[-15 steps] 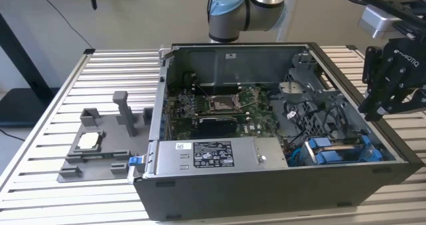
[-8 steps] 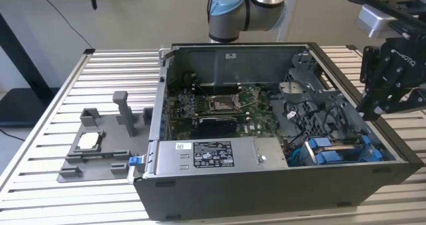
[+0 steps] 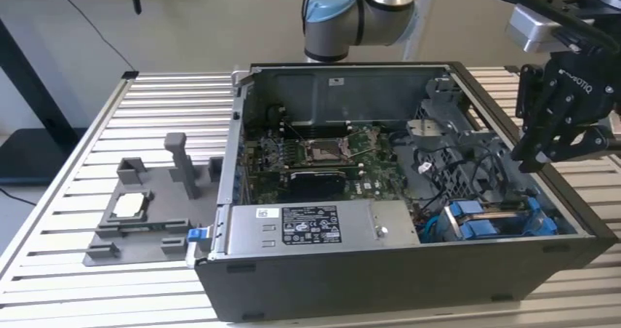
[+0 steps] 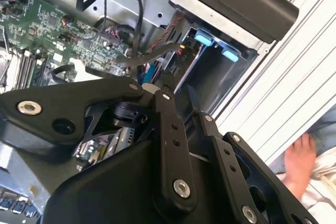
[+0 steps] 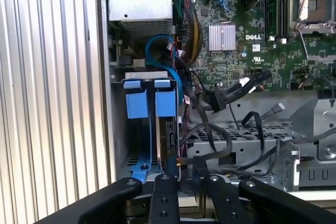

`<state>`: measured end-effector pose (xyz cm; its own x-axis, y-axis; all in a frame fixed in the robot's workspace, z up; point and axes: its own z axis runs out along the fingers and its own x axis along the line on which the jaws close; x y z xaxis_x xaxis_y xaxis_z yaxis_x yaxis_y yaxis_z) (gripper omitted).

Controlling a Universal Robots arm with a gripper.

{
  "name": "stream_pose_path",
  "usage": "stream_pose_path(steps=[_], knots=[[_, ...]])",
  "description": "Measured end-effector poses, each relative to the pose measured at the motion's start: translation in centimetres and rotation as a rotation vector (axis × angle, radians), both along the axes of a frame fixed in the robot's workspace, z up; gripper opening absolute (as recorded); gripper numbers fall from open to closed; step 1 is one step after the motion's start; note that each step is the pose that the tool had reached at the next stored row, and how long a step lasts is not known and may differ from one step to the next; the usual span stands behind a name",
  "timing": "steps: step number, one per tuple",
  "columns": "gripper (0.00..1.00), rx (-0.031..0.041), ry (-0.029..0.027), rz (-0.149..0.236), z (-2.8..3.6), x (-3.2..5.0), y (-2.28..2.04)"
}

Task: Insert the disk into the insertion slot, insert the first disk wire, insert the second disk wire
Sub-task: 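Insert the second disk wire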

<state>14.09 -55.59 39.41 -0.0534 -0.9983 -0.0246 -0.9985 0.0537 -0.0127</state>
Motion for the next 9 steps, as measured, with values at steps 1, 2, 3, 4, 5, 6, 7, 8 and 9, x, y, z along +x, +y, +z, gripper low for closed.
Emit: stream_pose_path(steps=[1,2,3,4,5,6,7,8,9], knots=[[0.27,0.0004,0.0,0.0,0.0,-0.14,0.09],[0.27,0.0007,0.0,-0.001,-0.01,-0.3,0.2],[0.27,0.0008,0.0,-0.001,0.0,-0.45,0.31],[0.27,0.001,0.0,-0.001,0.0,-0.61,0.43],[0.27,0.0011,0.0,-0.002,0.0,-0.78,0.57],[0.27,0.0012,0.0,-0.002,0.0,-0.94,0.71],[0.27,0.0012,0.0,-0.002,0.0,-1.12,0.86],[0.27,0.0014,0.0,-0.002,0.0,-1.29,1.01],[0.27,0.0014,0.0,-0.002,0.0,-1.46,1.16]])
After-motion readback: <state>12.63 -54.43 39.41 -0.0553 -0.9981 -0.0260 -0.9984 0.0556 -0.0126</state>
